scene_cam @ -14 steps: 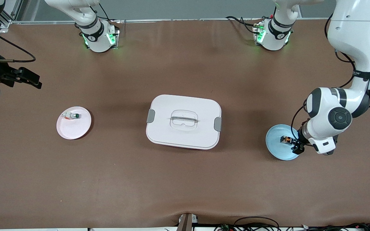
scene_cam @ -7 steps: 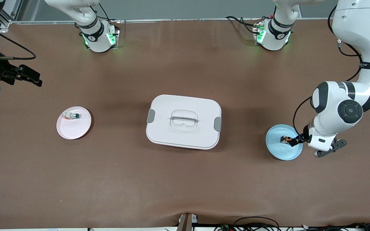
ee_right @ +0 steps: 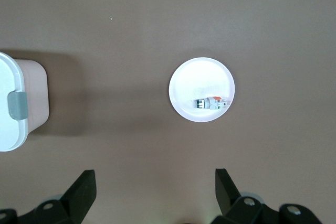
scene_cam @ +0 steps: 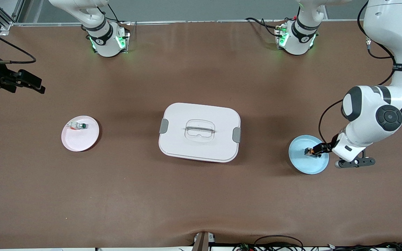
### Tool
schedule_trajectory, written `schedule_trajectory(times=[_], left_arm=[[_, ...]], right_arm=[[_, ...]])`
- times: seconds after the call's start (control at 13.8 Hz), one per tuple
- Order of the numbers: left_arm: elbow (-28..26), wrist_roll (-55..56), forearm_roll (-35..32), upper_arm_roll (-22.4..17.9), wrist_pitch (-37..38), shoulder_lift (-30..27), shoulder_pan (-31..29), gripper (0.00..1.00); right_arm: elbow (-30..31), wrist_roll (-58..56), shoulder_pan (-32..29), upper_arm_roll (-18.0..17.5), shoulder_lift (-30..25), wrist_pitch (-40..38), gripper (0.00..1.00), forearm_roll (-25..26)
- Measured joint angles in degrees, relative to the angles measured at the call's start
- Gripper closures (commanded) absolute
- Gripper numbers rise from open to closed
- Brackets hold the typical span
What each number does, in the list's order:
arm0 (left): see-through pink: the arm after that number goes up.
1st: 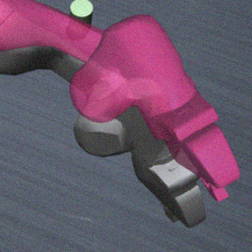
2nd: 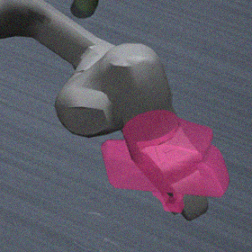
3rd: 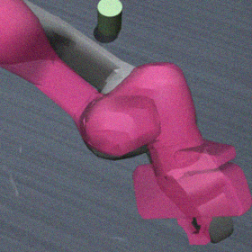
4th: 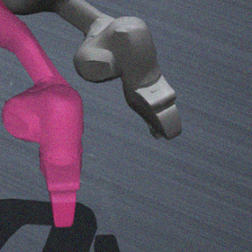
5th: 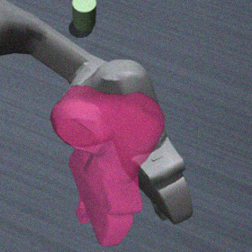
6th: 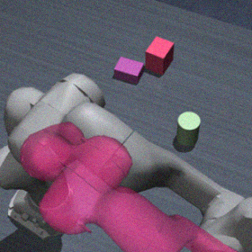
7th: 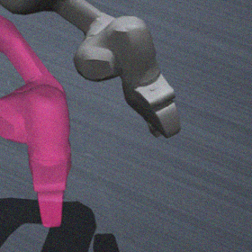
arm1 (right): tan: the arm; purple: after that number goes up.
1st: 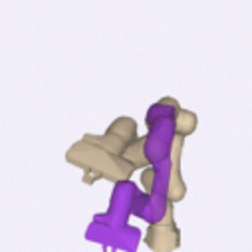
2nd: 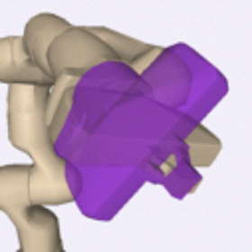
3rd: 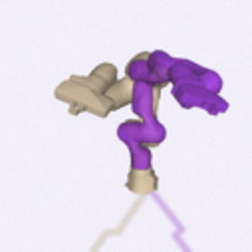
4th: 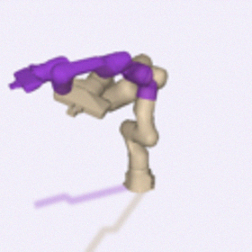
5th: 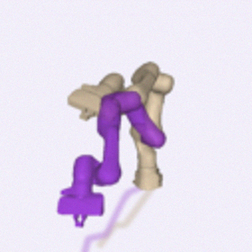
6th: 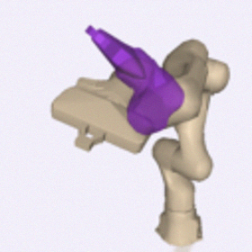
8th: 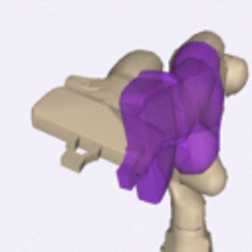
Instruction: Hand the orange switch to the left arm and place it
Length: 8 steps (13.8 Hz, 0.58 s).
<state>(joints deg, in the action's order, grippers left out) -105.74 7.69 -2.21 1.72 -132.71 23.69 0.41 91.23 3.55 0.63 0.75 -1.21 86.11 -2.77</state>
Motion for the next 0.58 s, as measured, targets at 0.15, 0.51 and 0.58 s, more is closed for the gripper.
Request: schedule_trajectory(times=[0.15,0.51,0.58], left_arm=[[0.21,-0.01,0.00,0.02,0.03,-0.63,0.00,0.00],[0.64,-1.44,0.00,-0.01,4.91,-5.87,-1.54,0.00],[0.67,-1.66,0.00,0.00,6.85,-7.61,-1.95,0.00]], right_arm=[[0.00,-0.14,0.00,0.00,0.00,0.01,0.00,-0.08],[0.00,-2.19,0.00,-0.02,-0.01,0.09,0.00,-0.13],[0.00,-2.65,0.00,-0.02,-0.02,0.12,0.00,-0.14]])
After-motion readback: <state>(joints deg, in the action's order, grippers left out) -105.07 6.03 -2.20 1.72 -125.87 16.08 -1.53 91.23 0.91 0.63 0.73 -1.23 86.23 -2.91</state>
